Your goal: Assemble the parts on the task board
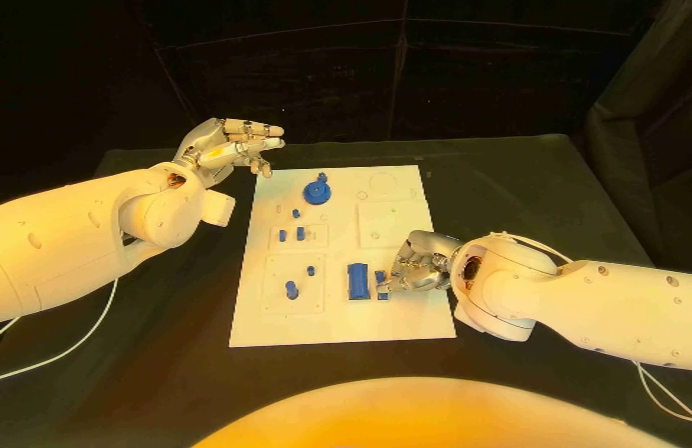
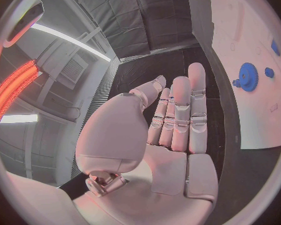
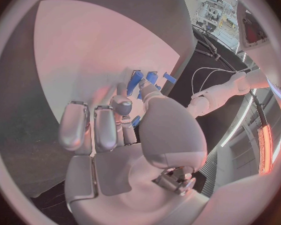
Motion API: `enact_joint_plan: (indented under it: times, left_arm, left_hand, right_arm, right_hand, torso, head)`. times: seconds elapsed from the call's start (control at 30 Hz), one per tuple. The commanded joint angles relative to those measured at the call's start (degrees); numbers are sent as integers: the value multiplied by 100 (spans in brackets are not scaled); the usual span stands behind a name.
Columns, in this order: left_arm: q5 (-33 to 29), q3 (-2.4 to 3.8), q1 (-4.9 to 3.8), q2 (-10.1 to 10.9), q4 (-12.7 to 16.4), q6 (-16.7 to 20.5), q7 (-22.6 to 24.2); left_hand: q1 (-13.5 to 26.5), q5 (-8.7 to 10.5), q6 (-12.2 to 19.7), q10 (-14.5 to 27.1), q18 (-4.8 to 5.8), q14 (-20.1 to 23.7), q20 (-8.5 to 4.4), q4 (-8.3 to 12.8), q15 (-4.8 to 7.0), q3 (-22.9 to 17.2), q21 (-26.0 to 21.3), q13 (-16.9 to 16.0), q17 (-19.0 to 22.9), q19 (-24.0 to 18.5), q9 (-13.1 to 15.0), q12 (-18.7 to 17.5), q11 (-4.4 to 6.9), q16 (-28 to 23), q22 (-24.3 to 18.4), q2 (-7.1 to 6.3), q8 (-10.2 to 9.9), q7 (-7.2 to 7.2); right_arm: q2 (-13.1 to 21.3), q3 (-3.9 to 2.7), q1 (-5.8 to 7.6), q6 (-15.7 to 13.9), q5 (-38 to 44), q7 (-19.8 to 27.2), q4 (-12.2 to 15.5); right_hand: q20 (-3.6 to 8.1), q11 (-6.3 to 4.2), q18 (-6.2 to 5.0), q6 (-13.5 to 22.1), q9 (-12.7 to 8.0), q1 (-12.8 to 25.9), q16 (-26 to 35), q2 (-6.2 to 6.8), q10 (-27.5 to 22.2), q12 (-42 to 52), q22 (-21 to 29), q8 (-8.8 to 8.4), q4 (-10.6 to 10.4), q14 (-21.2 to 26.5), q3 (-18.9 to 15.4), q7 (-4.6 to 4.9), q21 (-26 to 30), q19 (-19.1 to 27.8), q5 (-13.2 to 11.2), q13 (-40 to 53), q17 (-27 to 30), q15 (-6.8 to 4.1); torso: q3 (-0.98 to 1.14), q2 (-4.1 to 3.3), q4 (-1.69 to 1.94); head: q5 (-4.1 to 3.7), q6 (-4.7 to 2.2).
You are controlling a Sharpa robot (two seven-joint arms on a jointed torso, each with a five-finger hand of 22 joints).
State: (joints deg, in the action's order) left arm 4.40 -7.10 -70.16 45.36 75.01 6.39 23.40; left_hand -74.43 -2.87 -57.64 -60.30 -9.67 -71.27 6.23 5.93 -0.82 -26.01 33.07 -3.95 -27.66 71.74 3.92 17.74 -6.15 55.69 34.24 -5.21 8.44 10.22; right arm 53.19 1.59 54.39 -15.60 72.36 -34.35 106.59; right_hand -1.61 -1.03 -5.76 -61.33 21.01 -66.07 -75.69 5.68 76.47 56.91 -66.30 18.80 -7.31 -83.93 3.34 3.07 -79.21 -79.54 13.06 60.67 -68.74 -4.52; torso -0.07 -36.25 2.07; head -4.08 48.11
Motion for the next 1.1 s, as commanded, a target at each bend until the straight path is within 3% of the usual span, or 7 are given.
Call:
enact_joint_plan:
  times: [0.03, 0.27, 0.63, 0.87, 1.1]
  left_arm:
    - [-17, 4, -9, 2, 0, -64, 11]
    - [-17, 4, -9, 2, -10, -69, 7]
    - [-17, 4, -8, -18, -22, -78, 9]
    - [-17, 4, -8, -17, -24, -78, 4]
    - [-17, 4, -8, -24, -25, -81, 2]
  left_hand:
    - [16, -25, 42, 47, -76, 45, 5, 20, 1, 1, -39, 5, 5, -23, -4, 23, 6, 4, -5, 48, 26, 15]
    - [17, -25, 43, 48, -76, 46, 5, 20, 0, 1, -40, 6, 7, -23, -4, 24, 6, 6, -6, 51, 27, 15]
    - [17, -25, 43, 49, -76, 47, 5, 20, 0, 1, -41, 6, 7, -23, -4, 25, 6, 6, -6, 51, 27, 16]
    - [17, -25, 43, 49, -76, 47, 5, 20, 0, 1, -41, 6, 7, -23, -4, 25, 6, 6, -6, 51, 27, 16]
    - [17, -25, 43, 49, -76, 47, 5, 20, 0, 1, -41, 6, 7, -23, -4, 25, 6, 6, -6, 51, 27, 16]
  right_arm:
    - [63, -1, 6, 167, 39, 244, 38]
    - [190, -1, 6, 300, -107, 425, 89]
    - [128, -2, 6, 253, -156, 435, -7]
    - [87, -2, 6, 278, -148, 422, -71]
    - [19, -2, 6, 298, 69, 397, -202]
  right_hand:
    - [0, 19, 88, 9, 8, -23, 29, -1, -6, -34, 8, -42, 25, -243, -89, 44, 22, 30, -173, -8, 5, -15]
    - [-8, 22, 85, 14, 27, 135, 40, -39, -7, -42, 16, -49, -60, -243, -471, 42, 31, 38, -754, 2, 9, -10]
    - [-8, 24, 83, 18, 36, 167, 47, -126, -11, -48, 24, -50, -109, -243, -589, 42, 35, 41, -812, 4, 14, -9]
    - [-8, 22, 86, 15, 40, 151, 44, -162, -4, -34, 13, -48, -112, -245, -613, 40, 30, 36, -810, 18, 8, -10]
    - [-2, 13, 90, 0, 58, -144, 28, -324, 14, -3, -12, -39, 47, -252, -675, 33, 19, 25, -793, 56, -20, -17]
  torso:
    - [-2, -5, 4]
    - [2, -8, -5]
    - [-3, -6, 15]
    - [-6, -9, 8]
    - [-4, -9, 10]
  head:
    - [4, -2]
    - [-8, -9]
    - [-24, -8]
    - [-9, 1]
    - [-1, 18]
